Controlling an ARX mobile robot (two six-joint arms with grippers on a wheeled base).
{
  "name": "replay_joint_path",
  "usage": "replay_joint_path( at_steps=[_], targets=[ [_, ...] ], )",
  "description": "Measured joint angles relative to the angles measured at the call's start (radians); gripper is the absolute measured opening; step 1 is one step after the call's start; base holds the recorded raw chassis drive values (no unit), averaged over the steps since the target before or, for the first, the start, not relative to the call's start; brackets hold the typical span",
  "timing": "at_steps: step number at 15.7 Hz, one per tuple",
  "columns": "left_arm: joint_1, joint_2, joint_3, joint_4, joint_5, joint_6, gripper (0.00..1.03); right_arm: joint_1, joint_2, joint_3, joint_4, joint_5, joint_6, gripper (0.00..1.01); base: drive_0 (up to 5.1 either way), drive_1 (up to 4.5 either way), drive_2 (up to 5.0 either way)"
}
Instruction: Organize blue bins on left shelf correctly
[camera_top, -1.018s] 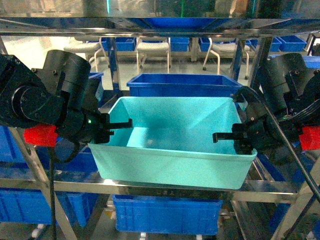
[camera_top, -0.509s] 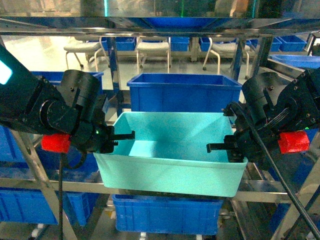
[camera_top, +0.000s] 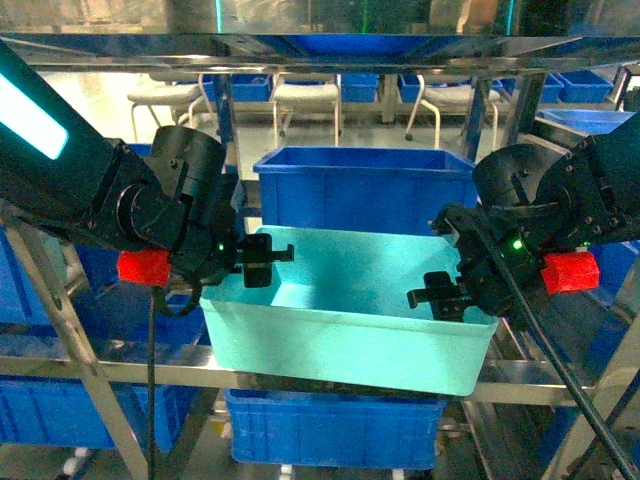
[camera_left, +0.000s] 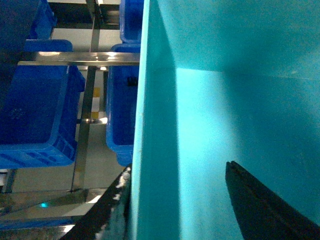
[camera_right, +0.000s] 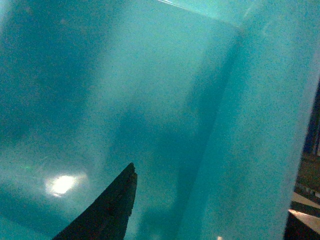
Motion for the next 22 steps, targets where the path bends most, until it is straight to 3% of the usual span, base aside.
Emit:
replay_joint_path(
  at_steps=[3,6,8,12,13,16,19,20,22],
  targets=[
    [-0.013,-0.063,-0.1,0.077,0.004,-0.001,0.78,0.009,-0.015,-0.068,0.16,-0.002,-0.014,0.78,0.0,0.0,0.0],
    [-0.023,-0.232,-0.233,0.163,-0.028,-0.007,0.99,0.022,-0.079,-0.204,0.377,-0.02,0.005,1.0,0.0,0.0,0.0],
    [-0.024,-0.342,-0.315,0.217,-0.066,-0.003,0.98,0.028,-0.14,-0.28,0.563,-0.041,0.022,0.98,0.0,0.0,0.0],
    [-0.015,-0.38,-0.377,0.212,-0.074,0.0,0.98,0.028,-0.153,-0.32,0.629,-0.031,0.035,0.98,0.0,0.0,0.0],
    [-0.027,-0.462,-0.442,0.194,-0.053,-0.01,0.98,0.03,-0.204,-0.404,0.681,-0.033,0.05,0.98,0.0,0.0,0.0],
    [-0.043,-0.628,-0.518,0.126,-0.029,-0.066,0.98,0.049,-0.397,-0.547,0.695,-0.051,0.07,0.98,0.0,0.0,0.0],
    [-0.047,-0.776,-0.632,0.068,-0.035,-0.135,0.98,0.063,-0.592,-0.697,0.575,-0.06,0.114,0.98,0.0,0.0,0.0],
    [-0.058,-0.821,-0.649,0.097,-0.082,-0.134,0.98,0.063,-0.671,-0.731,0.534,-0.066,0.153,0.98,0.0,0.0,0.0],
    [-0.065,-0.835,-0.647,0.098,-0.09,-0.133,0.98,0.063,-0.711,-0.728,0.554,-0.068,0.174,0.98,0.0,0.0,0.0]
  ],
)
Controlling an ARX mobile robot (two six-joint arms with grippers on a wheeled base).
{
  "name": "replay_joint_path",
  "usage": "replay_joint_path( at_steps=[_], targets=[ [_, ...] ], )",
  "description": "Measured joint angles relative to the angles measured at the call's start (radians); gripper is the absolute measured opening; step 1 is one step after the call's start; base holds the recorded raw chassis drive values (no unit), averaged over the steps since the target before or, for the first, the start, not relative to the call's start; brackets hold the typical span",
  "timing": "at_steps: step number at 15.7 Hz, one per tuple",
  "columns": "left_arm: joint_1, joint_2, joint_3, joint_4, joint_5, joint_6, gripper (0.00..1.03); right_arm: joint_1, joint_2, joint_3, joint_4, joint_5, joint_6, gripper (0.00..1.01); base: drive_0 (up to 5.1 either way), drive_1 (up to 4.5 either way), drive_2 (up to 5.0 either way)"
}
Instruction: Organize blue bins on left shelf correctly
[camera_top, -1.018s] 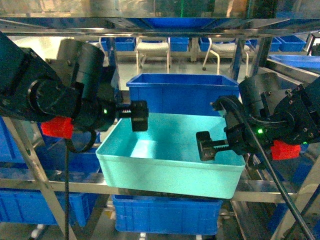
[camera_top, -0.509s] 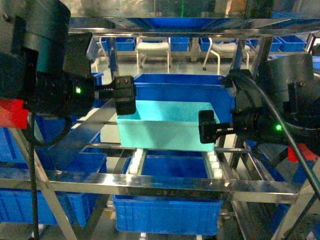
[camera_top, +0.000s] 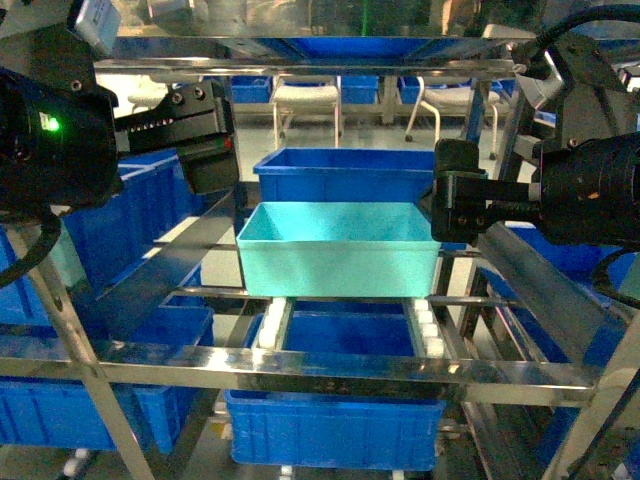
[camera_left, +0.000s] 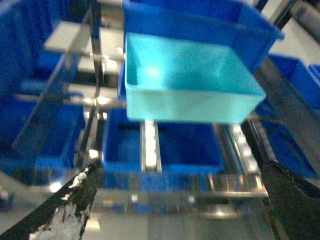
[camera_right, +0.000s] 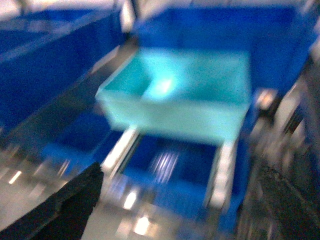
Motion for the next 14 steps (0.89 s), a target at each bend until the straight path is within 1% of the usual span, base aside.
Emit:
replay_joint_path(
  at_steps=[1,2,3,4,5,6,7,8,10,11,12,13,14],
  targets=[
    [-0.005,0.033,-0.08,0.302,-0.081,0.073,0.89,0.016,0.044,-0.084,0.32,0.181,-0.053,0.87,0.0,0.0,0.0],
    [0.016,0.021,-0.214,0.528,-0.115,0.169,0.76,0.011,0.036,-0.222,0.531,0.322,-0.116,0.74,0.0,0.0,0.0],
    [0.061,-0.029,-0.346,0.697,-0.112,0.237,0.62,-0.036,-0.024,-0.35,0.687,0.371,-0.152,0.59,0.0,0.0,0.0],
    [0.093,-0.117,-0.409,0.79,-0.096,0.266,0.47,-0.076,-0.128,-0.415,0.77,0.365,-0.164,0.45,0.0,0.0,0.0],
    [0.114,-0.233,-0.513,0.791,-0.037,0.29,0.21,-0.103,-0.253,-0.539,0.764,0.315,-0.175,0.19,0.0,0.0,0.0],
    [0.167,-0.338,-0.62,0.753,-0.012,0.293,0.02,-0.15,-0.372,-0.651,0.724,0.275,-0.185,0.02,0.0,0.0,0.0],
    [0.175,-0.375,-0.653,0.801,0.005,0.293,0.02,-0.162,-0.441,-0.681,0.71,0.259,-0.185,0.02,0.0,0.0,0.0],
    [0.183,-0.386,-0.678,0.814,0.016,0.293,0.02,-0.169,-0.481,-0.703,0.69,0.243,-0.185,0.02,0.0,0.0,0.0],
    [0.197,-0.431,-0.73,0.751,0.032,0.294,0.02,-0.189,-0.549,-0.747,0.645,0.235,-0.185,0.02,0.0,0.0,0.0],
    [0.212,-0.512,-0.75,0.713,0.045,0.294,0.02,-0.201,-0.619,-0.774,0.602,0.222,-0.185,0.02,0.0,0.0,0.0],
    [0.269,-0.581,-0.761,0.674,0.105,0.295,0.02,-0.215,-0.682,-0.791,0.566,0.197,-0.186,0.02,0.0,0.0,0.0],
    [0.291,-0.636,-0.777,0.628,0.106,0.294,0.02,-0.274,-0.743,-0.809,0.524,0.147,-0.187,0.02,0.0,0.0,0.0],
    [0.289,-0.682,-0.791,0.586,0.113,0.294,0.02,-0.291,-0.789,-0.822,0.485,0.148,-0.186,0.02,0.0,0.0,0.0]
  ],
)
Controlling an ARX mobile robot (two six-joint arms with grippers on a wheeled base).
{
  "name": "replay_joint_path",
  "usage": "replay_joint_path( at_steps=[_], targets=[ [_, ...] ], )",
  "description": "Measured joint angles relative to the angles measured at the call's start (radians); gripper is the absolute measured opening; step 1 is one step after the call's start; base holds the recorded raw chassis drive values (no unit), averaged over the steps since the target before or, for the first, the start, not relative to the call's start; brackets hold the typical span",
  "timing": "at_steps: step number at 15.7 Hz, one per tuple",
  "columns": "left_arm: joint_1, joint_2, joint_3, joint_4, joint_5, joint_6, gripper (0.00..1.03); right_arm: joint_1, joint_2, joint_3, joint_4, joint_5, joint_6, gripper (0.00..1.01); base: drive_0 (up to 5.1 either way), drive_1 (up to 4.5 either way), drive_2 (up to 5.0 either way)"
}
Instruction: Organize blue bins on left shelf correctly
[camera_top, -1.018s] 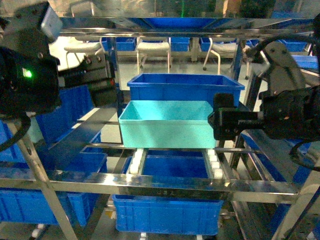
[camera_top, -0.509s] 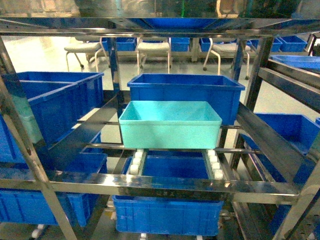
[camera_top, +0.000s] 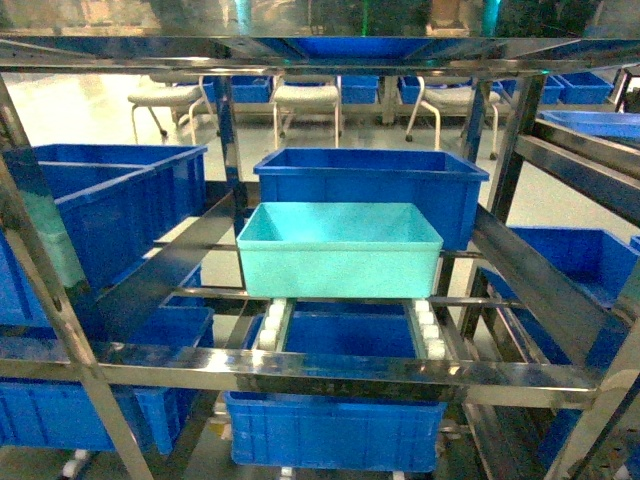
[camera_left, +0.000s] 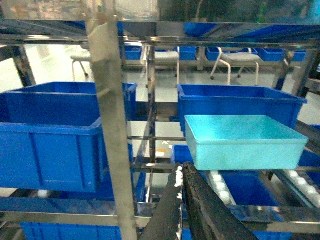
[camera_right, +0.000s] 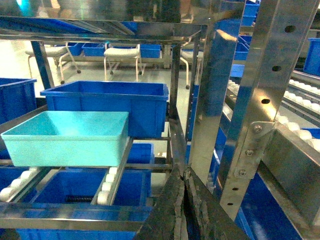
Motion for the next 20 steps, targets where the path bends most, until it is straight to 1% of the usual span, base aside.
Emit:
replay_joint_path(
  at_steps=[1,5,8,12,20],
  targets=[
    [-0.006,-0.054,-0.009,-0.045,0.008,0.001,0.02,0.002,-0.059,-0.014,-0.045,-0.008,0.0,0.02,0.0,0.0,0.0],
    [-0.004,-0.225,-0.023,-0.192,0.007,0.0,0.02,0.002,-0.233,-0.039,-0.19,-0.008,0.0,0.02,0.0,0.0,0.0],
    [-0.004,-0.389,-0.023,-0.335,0.007,0.0,0.02,0.002,-0.399,-0.04,-0.338,-0.009,0.0,0.02,0.0,0.0,0.0],
    [-0.004,-0.51,-0.023,-0.448,0.007,0.0,0.02,0.002,-0.536,-0.04,-0.464,-0.009,0.0,0.02,0.0,0.0,0.0],
    [-0.004,-0.679,-0.023,-0.615,0.007,0.0,0.02,0.002,-0.72,-0.041,-0.645,-0.008,0.0,0.02,0.0,0.0,0.0]
  ],
)
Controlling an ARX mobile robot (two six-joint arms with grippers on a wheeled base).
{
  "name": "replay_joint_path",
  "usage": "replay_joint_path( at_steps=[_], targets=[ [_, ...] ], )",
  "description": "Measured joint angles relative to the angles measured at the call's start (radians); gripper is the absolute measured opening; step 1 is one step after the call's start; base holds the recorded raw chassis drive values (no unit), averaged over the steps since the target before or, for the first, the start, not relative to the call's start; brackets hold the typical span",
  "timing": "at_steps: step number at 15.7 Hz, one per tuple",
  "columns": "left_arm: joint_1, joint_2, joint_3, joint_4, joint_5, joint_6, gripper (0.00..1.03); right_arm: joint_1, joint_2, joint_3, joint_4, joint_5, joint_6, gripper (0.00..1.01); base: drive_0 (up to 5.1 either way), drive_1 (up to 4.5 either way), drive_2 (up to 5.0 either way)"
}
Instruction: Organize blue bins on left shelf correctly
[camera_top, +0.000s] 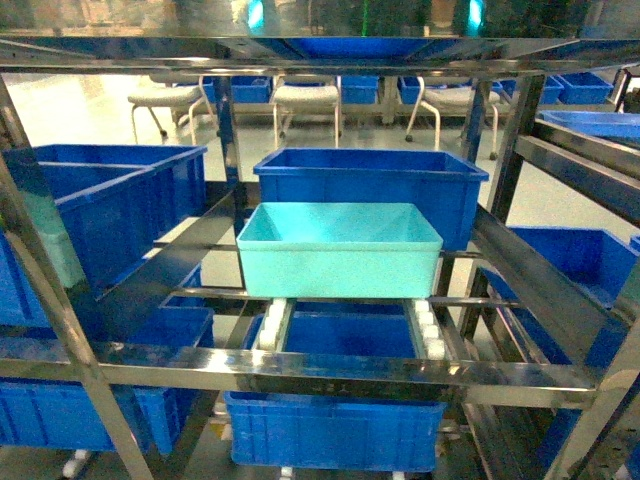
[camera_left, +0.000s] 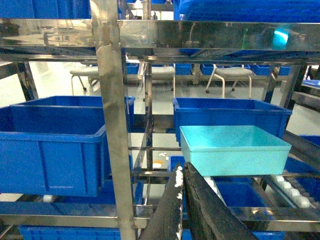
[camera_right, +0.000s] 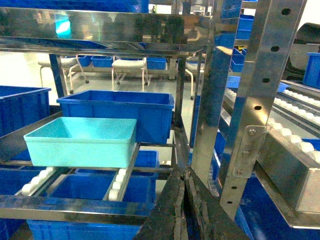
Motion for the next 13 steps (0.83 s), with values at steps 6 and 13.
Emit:
replay_joint_path(
  at_steps=[6,13],
  targets=[
    [0.0,-0.068,0.0,-0.078,0.0,0.0,0.02,0.0,-0.068,0.0,-0.07,0.0,0.0,0.02,0.0,0.0,0.0],
    [0.0,-0.216,0.0,-0.234,0.0,0.0,0.02,0.0,-0.245,0.001,-0.257,-0.003,-0.001,0.02,0.0,0.0,0.0]
  ],
)
